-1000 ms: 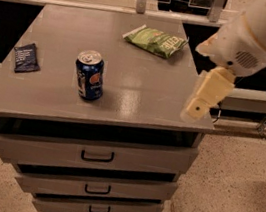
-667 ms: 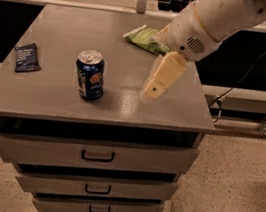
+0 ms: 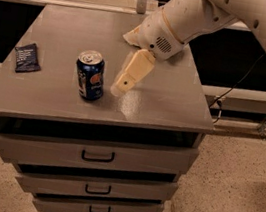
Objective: Move pepsi can near green jalapeno chip bag
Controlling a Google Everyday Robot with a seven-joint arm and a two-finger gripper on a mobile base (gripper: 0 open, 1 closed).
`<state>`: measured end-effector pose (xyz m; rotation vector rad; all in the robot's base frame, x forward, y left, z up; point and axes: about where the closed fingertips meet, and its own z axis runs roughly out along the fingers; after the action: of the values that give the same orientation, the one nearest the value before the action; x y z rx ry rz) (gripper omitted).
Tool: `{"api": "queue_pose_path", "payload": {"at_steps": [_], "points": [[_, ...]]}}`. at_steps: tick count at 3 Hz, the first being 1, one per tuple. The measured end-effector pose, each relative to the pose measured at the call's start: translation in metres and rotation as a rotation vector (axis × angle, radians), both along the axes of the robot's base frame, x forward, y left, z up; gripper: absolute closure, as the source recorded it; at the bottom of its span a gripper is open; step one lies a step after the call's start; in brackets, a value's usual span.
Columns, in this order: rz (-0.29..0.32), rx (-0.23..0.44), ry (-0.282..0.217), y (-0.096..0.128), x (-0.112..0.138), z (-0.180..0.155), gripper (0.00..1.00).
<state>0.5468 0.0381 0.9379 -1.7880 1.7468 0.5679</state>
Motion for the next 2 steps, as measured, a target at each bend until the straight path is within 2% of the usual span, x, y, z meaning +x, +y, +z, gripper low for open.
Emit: {"api": "queue_pose_path", "payload": {"at_steps": [2], "points": [[0.056,0.221,0.004,0.029,0.021,-0.024,0.0]]}}
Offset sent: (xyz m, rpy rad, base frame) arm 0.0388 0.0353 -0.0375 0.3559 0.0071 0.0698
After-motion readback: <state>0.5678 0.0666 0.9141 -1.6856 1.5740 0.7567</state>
